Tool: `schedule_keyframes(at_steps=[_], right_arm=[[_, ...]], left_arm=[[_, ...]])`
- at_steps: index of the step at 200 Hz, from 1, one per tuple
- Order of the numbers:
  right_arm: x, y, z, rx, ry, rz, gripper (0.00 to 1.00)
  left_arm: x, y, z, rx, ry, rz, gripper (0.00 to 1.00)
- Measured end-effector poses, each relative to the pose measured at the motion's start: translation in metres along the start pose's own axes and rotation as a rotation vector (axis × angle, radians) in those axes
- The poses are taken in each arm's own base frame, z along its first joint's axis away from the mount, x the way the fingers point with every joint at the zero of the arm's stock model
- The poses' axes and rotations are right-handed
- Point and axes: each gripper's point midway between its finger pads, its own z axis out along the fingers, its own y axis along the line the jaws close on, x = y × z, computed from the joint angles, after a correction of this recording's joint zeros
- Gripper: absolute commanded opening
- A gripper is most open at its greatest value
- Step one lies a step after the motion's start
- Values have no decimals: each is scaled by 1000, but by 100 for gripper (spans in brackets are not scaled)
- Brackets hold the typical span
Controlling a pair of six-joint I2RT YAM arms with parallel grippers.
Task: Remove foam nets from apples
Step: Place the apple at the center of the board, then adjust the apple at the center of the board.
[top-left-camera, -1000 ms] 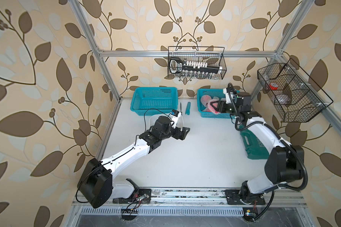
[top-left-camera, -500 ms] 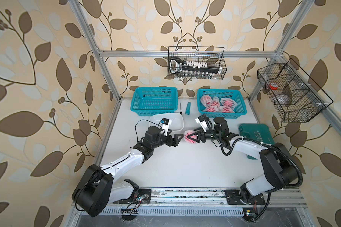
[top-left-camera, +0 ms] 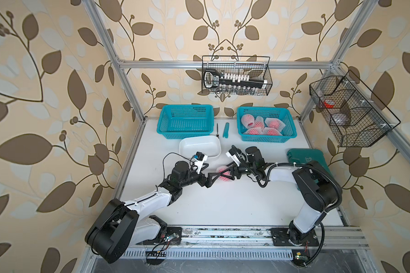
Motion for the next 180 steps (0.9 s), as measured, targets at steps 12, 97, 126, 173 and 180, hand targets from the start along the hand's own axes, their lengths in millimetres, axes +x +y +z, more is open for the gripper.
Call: schedule_keyframes(at_steps=[12, 97, 126, 173, 180], right_arm=[[3, -4, 1, 26, 12, -4, 81], [-4, -19, -9, 169, 48, 30, 100], [-39, -5, -26, 194, 37, 37, 94], [-58, 5, -55, 281, 47, 45, 89], [-55, 3, -57, 294, 48, 48, 88]], left_arm=[[2, 1, 1, -2, 6, 9, 98], [43, 6, 20, 14, 181, -2, 91], [45, 3, 23, 28, 199, 11, 90], [49, 6, 32, 42, 233, 11, 89], [49, 7, 36, 46, 237, 9, 89]])
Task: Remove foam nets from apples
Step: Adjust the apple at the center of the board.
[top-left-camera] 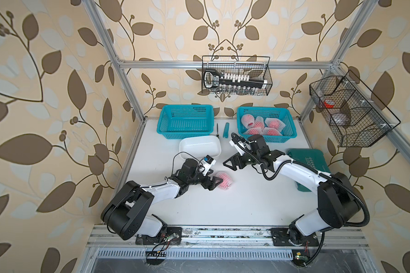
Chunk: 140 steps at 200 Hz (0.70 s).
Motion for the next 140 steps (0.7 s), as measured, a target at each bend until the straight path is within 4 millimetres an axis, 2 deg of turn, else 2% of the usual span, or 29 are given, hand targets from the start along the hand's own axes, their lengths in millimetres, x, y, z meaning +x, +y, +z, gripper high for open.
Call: schedule_keyframes(at_steps=[29, 60, 100, 114, 127, 140], right_arm=[[21, -16, 4, 32, 15, 44, 86], [40, -19, 10, 18, 24, 93, 86], [36, -17, 11, -13, -13, 100, 84], [34, -16, 11, -22, -23, 100, 84], [32, -15, 11, -31, -32, 100, 84], [29, -14, 12, -37, -41, 99, 83]], left_arm=[[-3, 1, 16, 48, 28, -22, 87], [0, 1, 24, 80, 63, -53, 81], [10, -3, 19, 81, 114, -104, 75], [8, -5, 15, 79, 114, -110, 72], [4, -8, 11, 77, 106, -114, 64], [1, -9, 8, 74, 102, -121, 63]])
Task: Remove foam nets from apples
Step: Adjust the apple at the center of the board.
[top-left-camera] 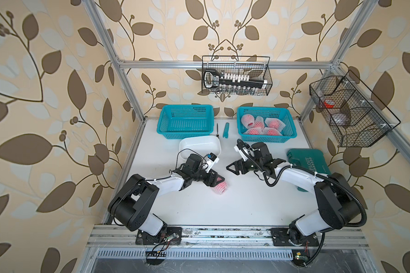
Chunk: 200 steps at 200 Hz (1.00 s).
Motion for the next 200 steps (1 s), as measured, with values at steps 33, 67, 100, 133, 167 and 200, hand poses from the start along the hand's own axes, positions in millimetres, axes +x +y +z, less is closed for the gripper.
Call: schedule_keyframes(at_steps=[33, 67, 100, 133, 167, 200], right_arm=[[-3, 1, 0, -5, -14, -5, 83], [-5, 1, 0, -6, -19, -9, 83], [-5, 1, 0, -6, -20, -9, 84], [-6, -1, 0, 8, -24, -10, 86], [-7, -2, -1, 19, -30, -12, 86], [-10, -3, -1, 24, -39, -15, 86]], left_arm=[[7, 1, -1, -10, 29, -44, 57], [15, 4, -2, -25, 58, -78, 39], [10, 3, -2, -25, 53, -90, 23], [6, 1, -2, -20, 49, -110, 17], [5, -5, -6, -5, 51, -122, 7], [1, -10, -12, 1, 42, -123, 9]])
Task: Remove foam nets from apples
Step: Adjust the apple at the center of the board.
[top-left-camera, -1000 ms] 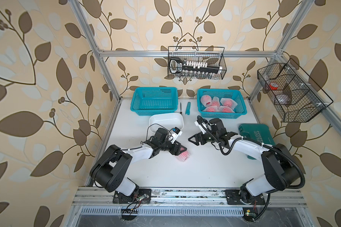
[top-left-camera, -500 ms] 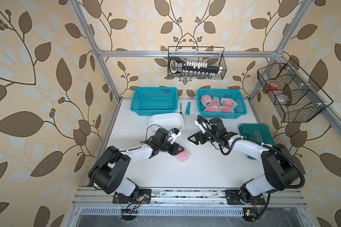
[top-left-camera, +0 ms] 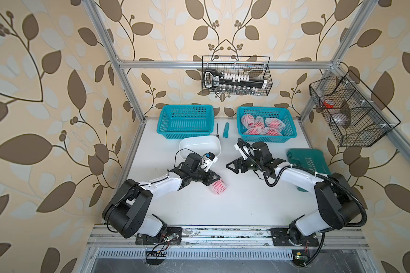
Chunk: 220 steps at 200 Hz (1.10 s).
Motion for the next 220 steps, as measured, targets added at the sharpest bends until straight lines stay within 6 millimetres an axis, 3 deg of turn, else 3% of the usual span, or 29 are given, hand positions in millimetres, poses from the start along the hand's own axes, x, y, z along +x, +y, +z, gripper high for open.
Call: schedule_keyframes(at_steps=[44, 78, 111, 158, 220], right_arm=[[-4, -3, -1, 20, -30, -8, 86], [-7, -11, -5, 75, -63, -9, 85], [-17, -33, -29, 240, -163, -10, 88], [-35, -83, -85, 465, -366, 69, 89], [-8, -101, -103, 564, -469, 83, 89]], left_arm=[[-7, -6, 0, -16, -6, 25, 10], [-17, -37, 12, -10, -3, 146, 10], [-18, -52, 24, -35, -6, 243, 10], [-21, -41, 49, -178, 17, 395, 10], [-58, -23, 68, -344, -9, 546, 14]])
